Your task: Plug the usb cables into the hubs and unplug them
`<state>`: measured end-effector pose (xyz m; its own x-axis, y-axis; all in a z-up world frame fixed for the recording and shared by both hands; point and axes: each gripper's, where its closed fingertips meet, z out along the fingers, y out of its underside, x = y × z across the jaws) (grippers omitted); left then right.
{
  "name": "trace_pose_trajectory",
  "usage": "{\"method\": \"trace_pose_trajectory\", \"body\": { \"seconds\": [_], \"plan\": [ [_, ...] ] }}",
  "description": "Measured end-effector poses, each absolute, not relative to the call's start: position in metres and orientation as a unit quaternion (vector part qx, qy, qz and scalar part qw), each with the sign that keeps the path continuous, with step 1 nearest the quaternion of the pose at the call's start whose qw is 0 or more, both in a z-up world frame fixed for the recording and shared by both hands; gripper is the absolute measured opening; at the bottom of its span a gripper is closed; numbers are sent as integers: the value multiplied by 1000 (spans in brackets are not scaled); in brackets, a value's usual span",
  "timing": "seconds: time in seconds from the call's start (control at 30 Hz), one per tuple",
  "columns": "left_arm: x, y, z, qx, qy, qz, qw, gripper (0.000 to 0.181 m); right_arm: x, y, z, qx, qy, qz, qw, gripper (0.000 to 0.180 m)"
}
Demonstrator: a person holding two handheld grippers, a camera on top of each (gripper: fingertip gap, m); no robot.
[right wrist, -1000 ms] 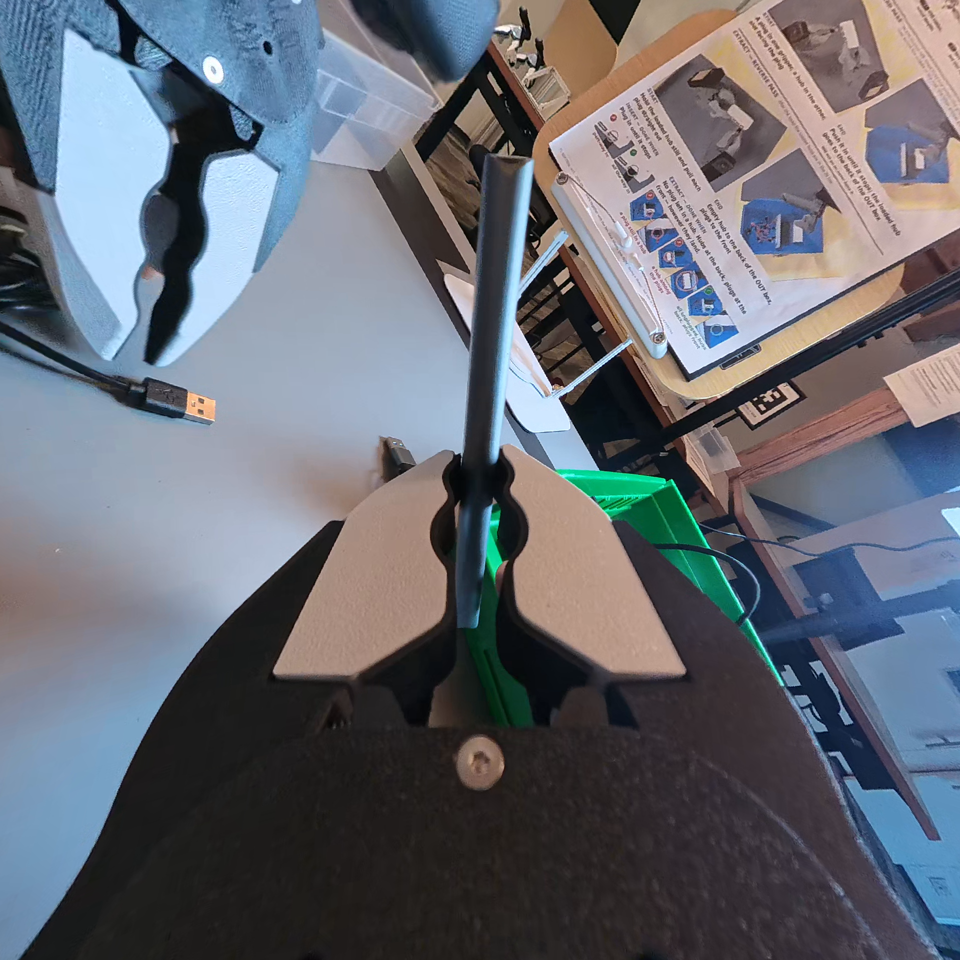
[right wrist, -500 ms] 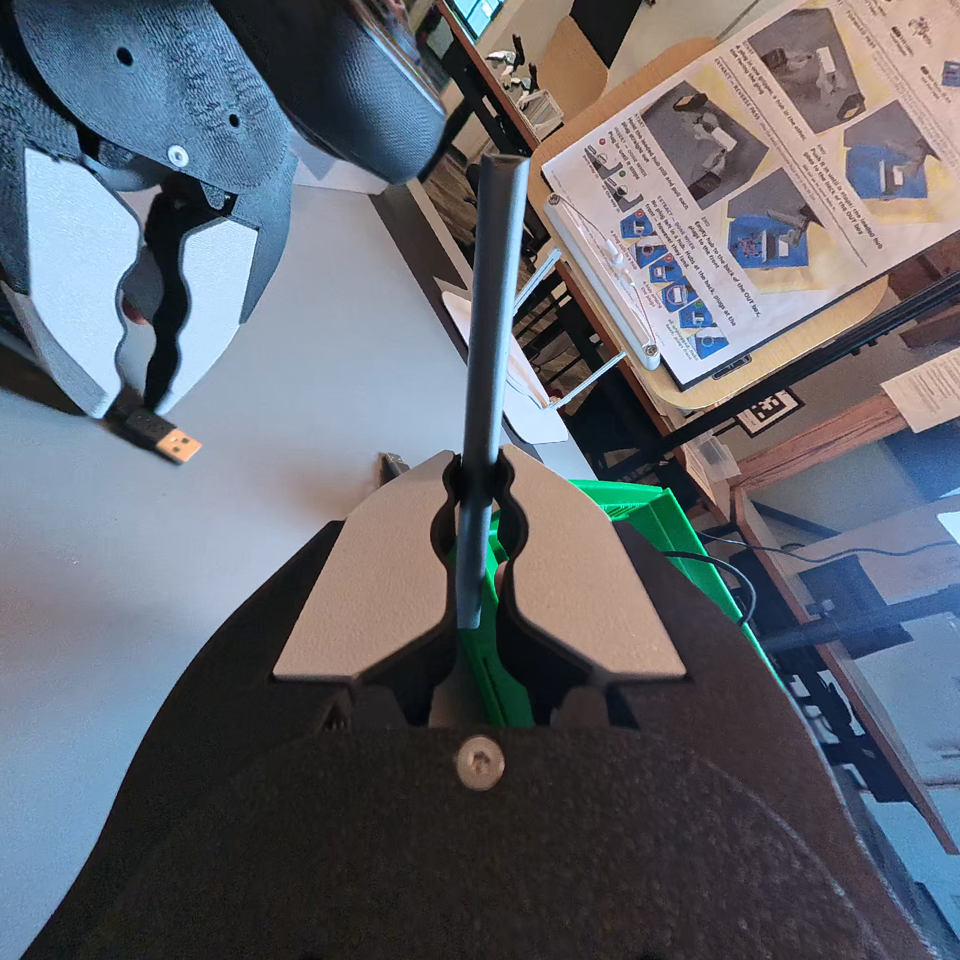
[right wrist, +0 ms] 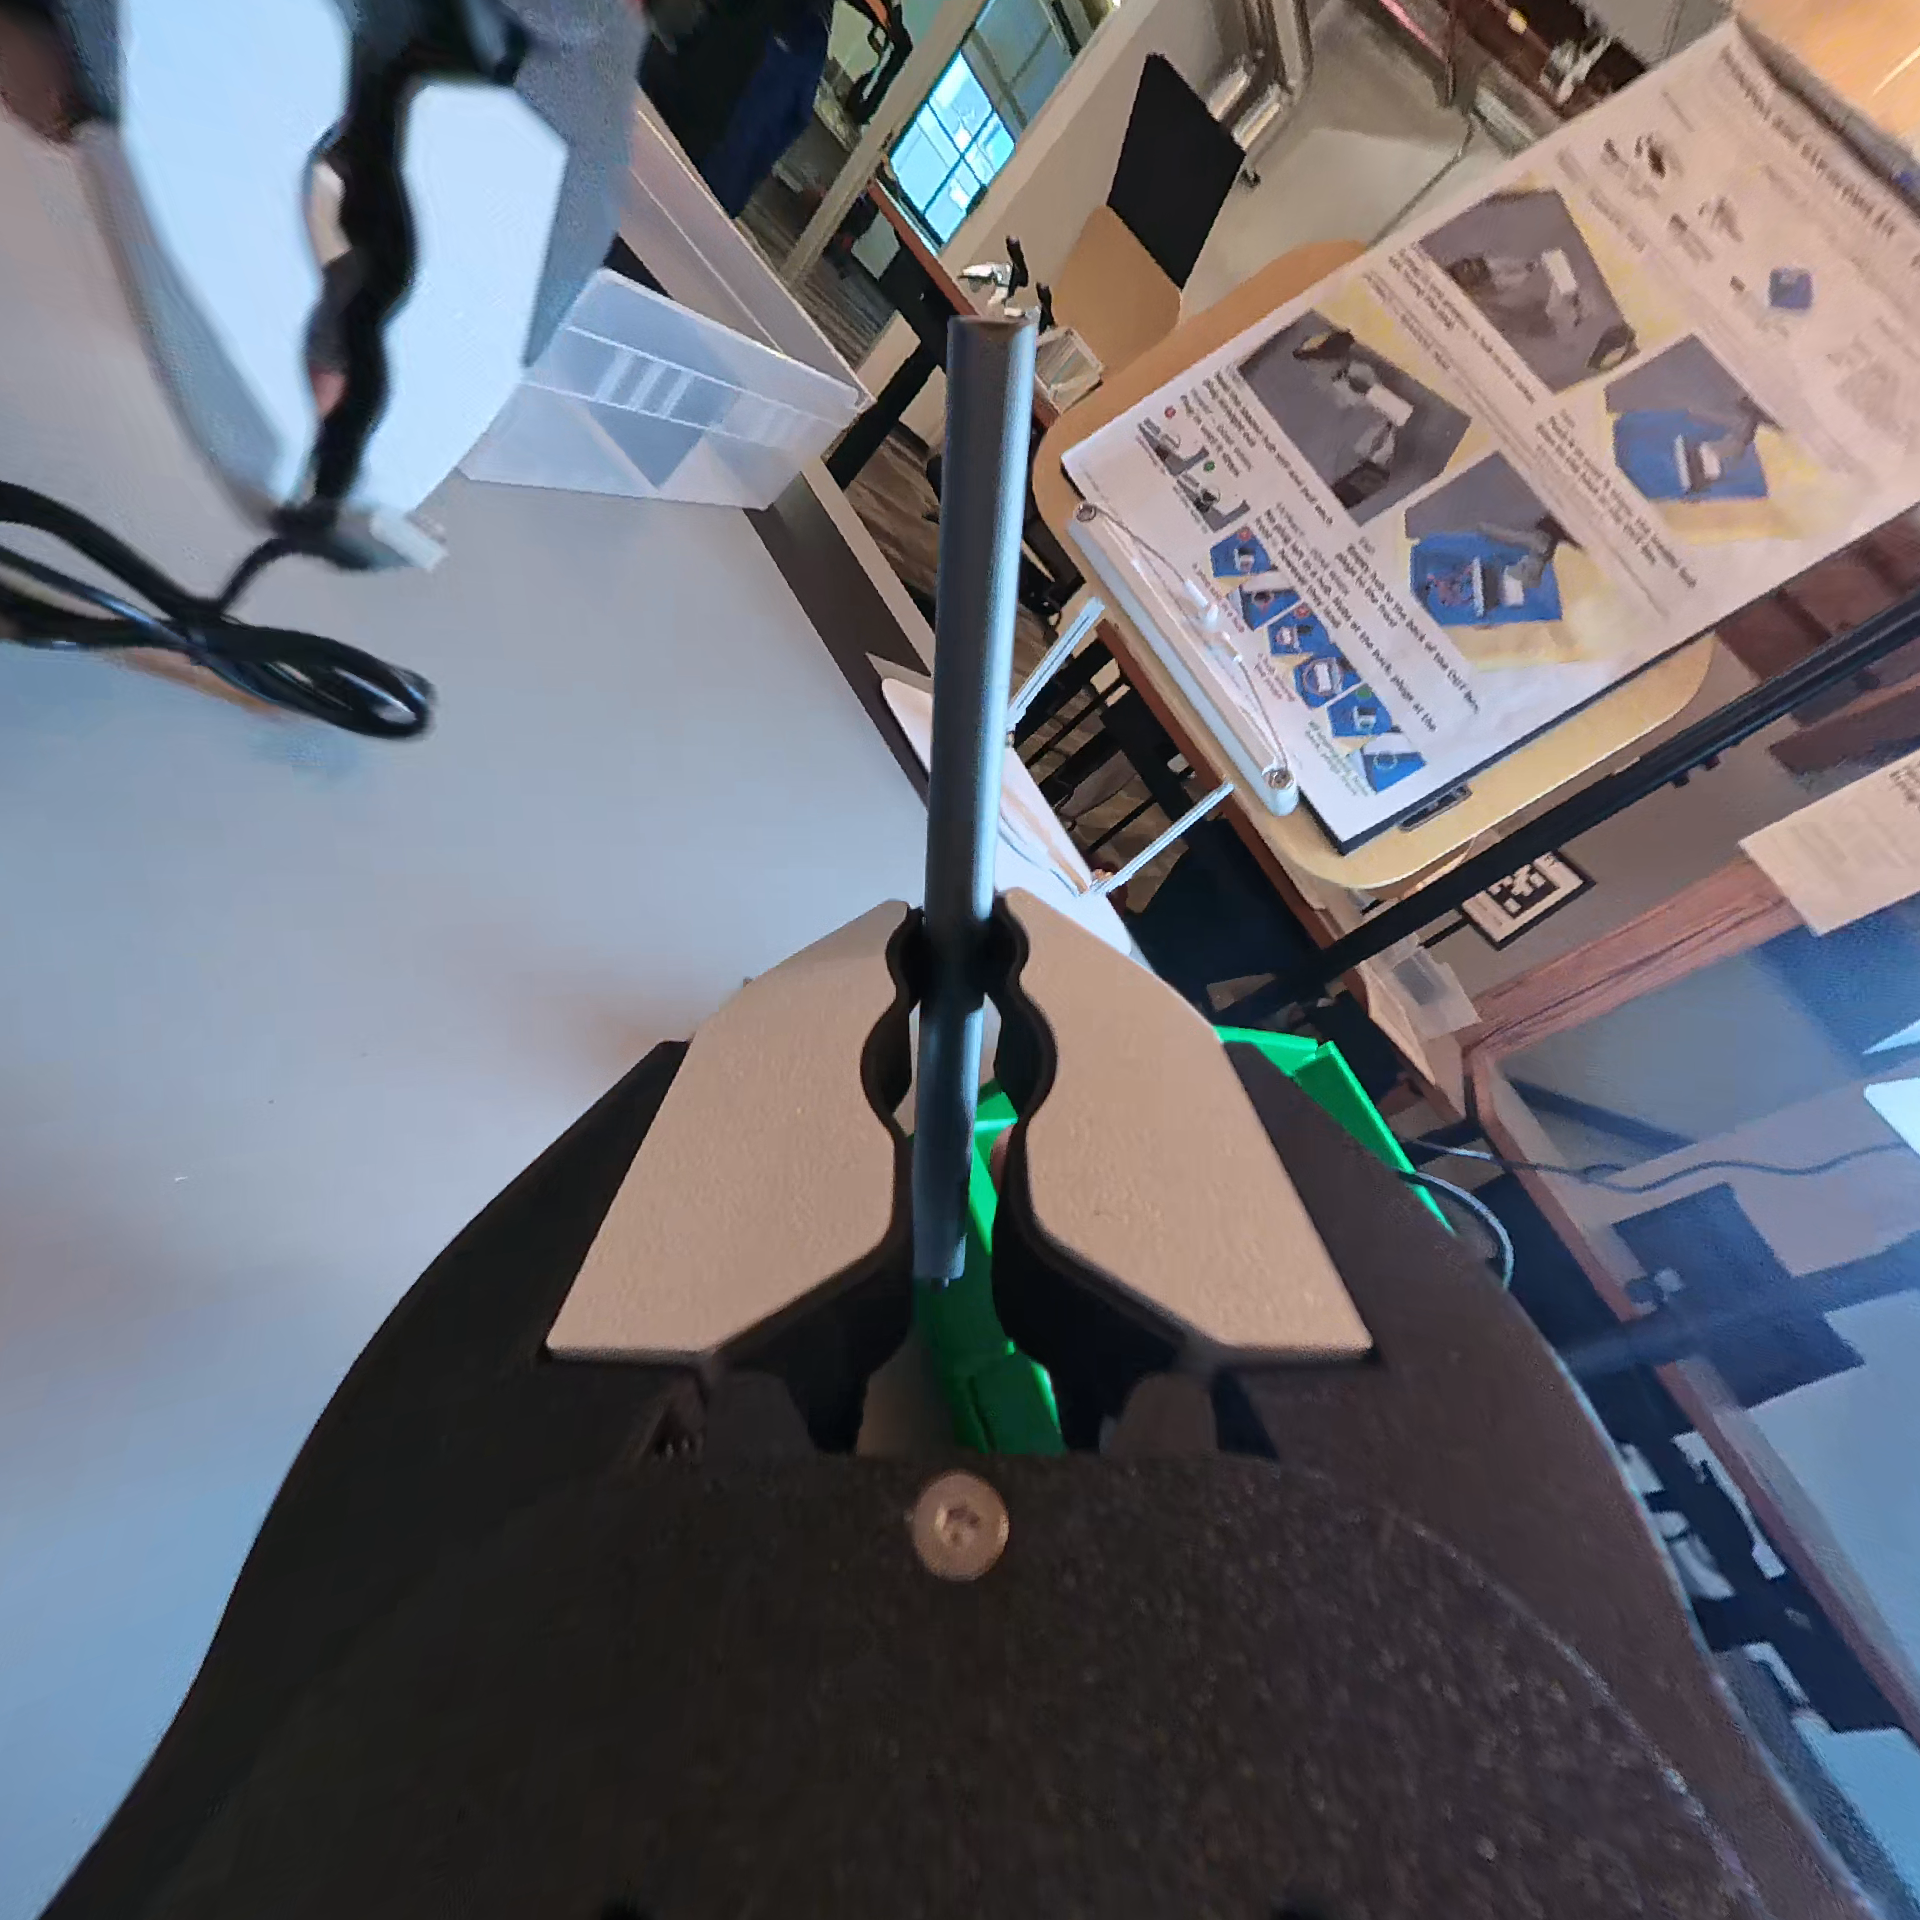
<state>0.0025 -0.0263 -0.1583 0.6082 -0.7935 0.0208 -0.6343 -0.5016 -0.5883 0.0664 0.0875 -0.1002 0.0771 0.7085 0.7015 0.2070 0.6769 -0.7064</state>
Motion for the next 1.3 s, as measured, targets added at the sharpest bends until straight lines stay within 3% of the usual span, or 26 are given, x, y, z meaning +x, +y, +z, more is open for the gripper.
{"method": "trace_pose_trajectory", "body": {
  "seconds": [0.17, 0.53, 0.67, 0.8, 0.9, 1.03, 1.3],
  "plan": [
    [-2, -8, -119, -838, 410, -143, 331, 0, 68, 86, -95, -334, -650, 178, 659, 11],
    [2, 9, -128, -840, 400, -152, 333, 0, 65, 98, -104, -353, -644, 167, 657, 11],
    [27, 22, -152, -849, 371, -186, 327, 32, 66, 99, -103, -356, -640, 168, 660, 11],
    [48, 28, -194, -870, 363, -188, 277, 41, 66, 99, -104, -359, -640, 170, 658, 11],
    [51, 32, -215, -878, 366, -164, 261, 31, 66, 97, -104, -356, -642, 168, 658, 11],
    [46, 41, -216, -871, 377, -127, 287, 0, 67, 98, -101, -358, -633, 173, 664, 11],
    [30, 43, -200, -871, 346, -152, 314, 0, 61, 97, -93, -366, -618, 190, 669, 11]
  ]
}}
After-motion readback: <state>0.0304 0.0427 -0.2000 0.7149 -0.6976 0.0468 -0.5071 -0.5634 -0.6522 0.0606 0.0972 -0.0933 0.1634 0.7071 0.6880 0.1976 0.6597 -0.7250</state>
